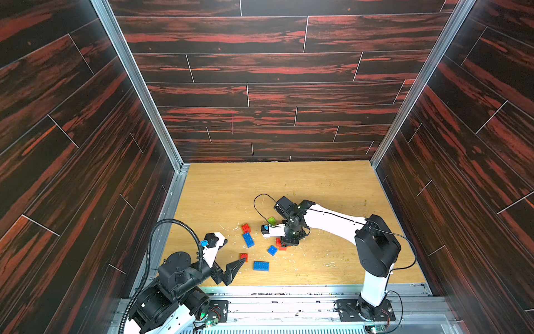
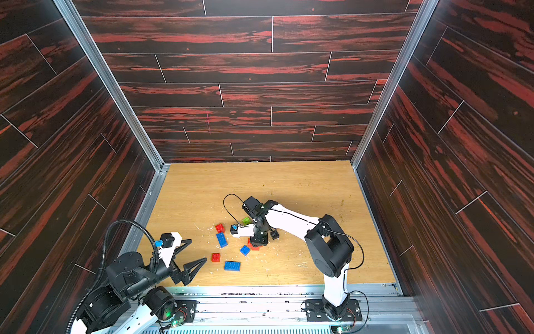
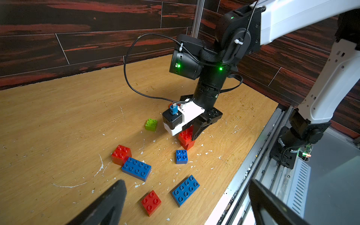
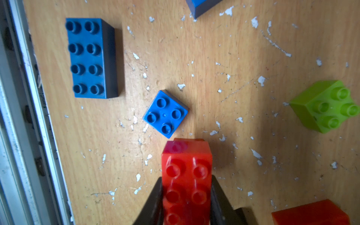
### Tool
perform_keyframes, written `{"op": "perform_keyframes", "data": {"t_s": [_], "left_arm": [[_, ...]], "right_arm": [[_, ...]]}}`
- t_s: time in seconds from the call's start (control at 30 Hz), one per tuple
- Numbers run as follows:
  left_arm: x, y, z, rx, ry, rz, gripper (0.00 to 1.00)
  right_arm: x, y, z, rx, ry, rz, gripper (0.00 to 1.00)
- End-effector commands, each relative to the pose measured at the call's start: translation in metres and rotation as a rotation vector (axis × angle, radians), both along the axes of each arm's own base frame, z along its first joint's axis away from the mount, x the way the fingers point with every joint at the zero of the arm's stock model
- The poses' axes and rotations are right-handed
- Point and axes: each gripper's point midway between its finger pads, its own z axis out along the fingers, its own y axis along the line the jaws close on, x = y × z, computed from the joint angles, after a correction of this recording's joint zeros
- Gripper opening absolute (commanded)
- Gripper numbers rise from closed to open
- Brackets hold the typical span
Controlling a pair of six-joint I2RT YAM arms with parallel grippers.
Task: Assemble the letter f with lego
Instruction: Assemble the lego brick with the lego brick.
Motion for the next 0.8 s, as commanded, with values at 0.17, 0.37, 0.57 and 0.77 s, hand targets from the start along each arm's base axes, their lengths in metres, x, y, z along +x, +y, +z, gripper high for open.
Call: {"op": "perform_keyframes", "data": {"t_s": [0.17,0.37,0.57,0.77], "left_arm": [[0.0009,-0.0005,-0.0039,0.003,0.008,0.002,1.00],[0.0007,-0.0007,-0.0040,0.002,0.009,0.001,1.00],[0.0006,-0.0007,-0.0038,0.002,0.008,0.000,1.00],[0.0008,-0.0005,-0.0046,0.003,0.010,0.002,1.00]], "right_arm": [[0.0031,-0.0020,-0.0083,-0.021,-0.008,-0.015,0.22],[0.0067,0.0006,-0.0062,-0.016,-0.023,-0.014,0.22],[0.0106,0.0034,-0.0049,-0.005,-0.043,-0.011,0.22],[0.0089,0.0024,-0.0054,-0.009,-0.036,-0.009,0.21]]}}
